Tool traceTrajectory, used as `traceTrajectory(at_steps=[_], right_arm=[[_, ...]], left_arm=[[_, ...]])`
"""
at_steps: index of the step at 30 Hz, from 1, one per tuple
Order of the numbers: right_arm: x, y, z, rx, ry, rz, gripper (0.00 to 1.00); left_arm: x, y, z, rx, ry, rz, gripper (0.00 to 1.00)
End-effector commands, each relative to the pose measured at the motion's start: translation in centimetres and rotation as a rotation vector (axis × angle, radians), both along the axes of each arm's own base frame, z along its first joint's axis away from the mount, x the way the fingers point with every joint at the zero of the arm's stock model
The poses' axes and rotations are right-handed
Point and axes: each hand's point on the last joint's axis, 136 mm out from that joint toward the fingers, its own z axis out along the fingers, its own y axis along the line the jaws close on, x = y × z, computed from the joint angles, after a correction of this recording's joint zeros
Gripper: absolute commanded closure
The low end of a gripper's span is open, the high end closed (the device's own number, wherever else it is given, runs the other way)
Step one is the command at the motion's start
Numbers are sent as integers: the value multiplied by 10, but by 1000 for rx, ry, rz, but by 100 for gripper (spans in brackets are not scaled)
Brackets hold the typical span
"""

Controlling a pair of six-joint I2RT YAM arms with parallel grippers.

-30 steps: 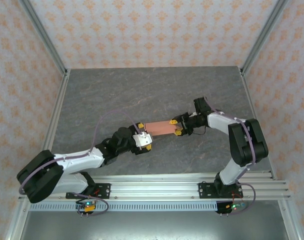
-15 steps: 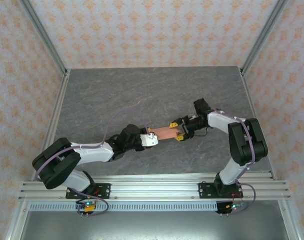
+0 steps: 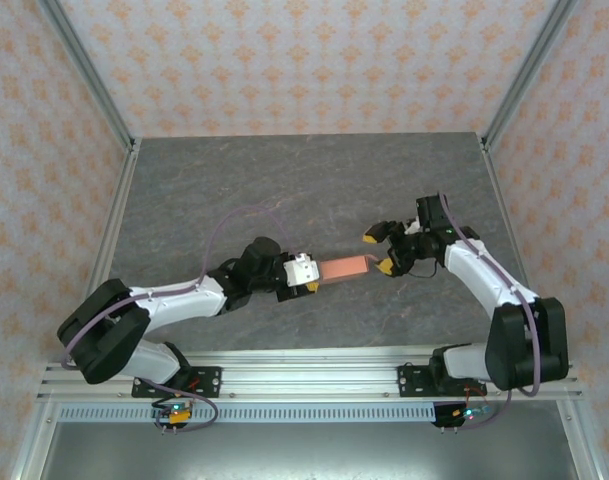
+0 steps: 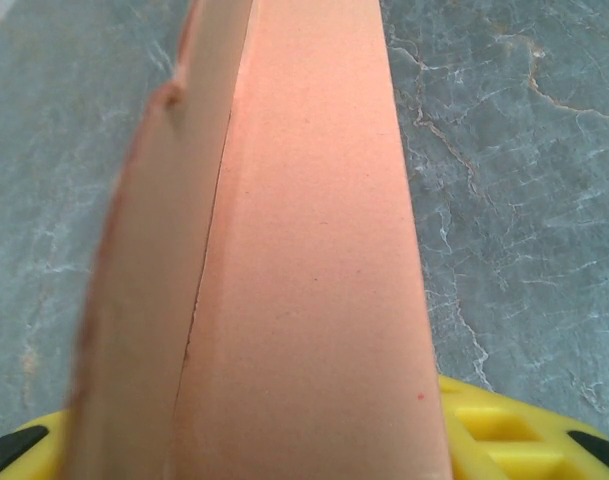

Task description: Fold the paper box

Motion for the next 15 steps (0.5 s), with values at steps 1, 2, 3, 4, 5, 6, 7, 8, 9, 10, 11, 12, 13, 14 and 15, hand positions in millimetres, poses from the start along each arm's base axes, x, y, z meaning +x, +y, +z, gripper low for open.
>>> traceTrajectory(at_steps=[1, 2, 3, 4, 5, 6, 7, 8, 9, 10, 11, 12, 13, 14, 15], right_arm=[[-1, -40, 2, -302, -138, 50, 27], [0, -47, 8, -350, -188, 61, 27], [0, -51, 17, -388, -262, 83, 27], [0, -53, 24, -417, -331, 104, 28], [0, -56, 30, -453, -405, 124, 28], [-3, -61, 36, -492, -469, 135, 29], [-4, -62, 40, -518, -527, 153, 30], [-7, -57, 44, -522, -603, 202, 33], [-9, -53, 48, -546, -679, 260, 42], [-11, -49, 49, -579, -721, 309, 46], [-14, -44, 48, -622, -767, 390, 49], [-16, -39, 46, -653, -799, 460, 49], [-16, -36, 44, -669, -820, 507, 49], [-15, -32, 40, -682, -835, 549, 49], [-13, -30, 38, -683, -844, 568, 49]], left_arm=[[-3, -2, -6, -19, 129, 8, 52], [-4, -2, -10, -16, 147, 7, 52], [-4, -2, -11, -13, 153, 9, 52], [-3, -3, -11, -13, 156, 12, 51], [-1, -3, -10, -12, 164, 14, 51], [2, -3, -9, -10, 177, 15, 51], [5, -3, -9, -6, 194, 20, 51], [10, -3, -12, 8, 215, 29, 51], [14, -2, -16, 30, 231, 38, 51], [16, -2, -18, 43, 239, 37, 51], [17, -3, -21, 51, 246, 26, 52], [16, -4, -22, 59, 245, 6, 52], [15, -5, -23, 62, 246, -4, 52], [15, -6, -23, 65, 246, -9, 52], [15, -5, -24, 68, 249, -13, 52]])
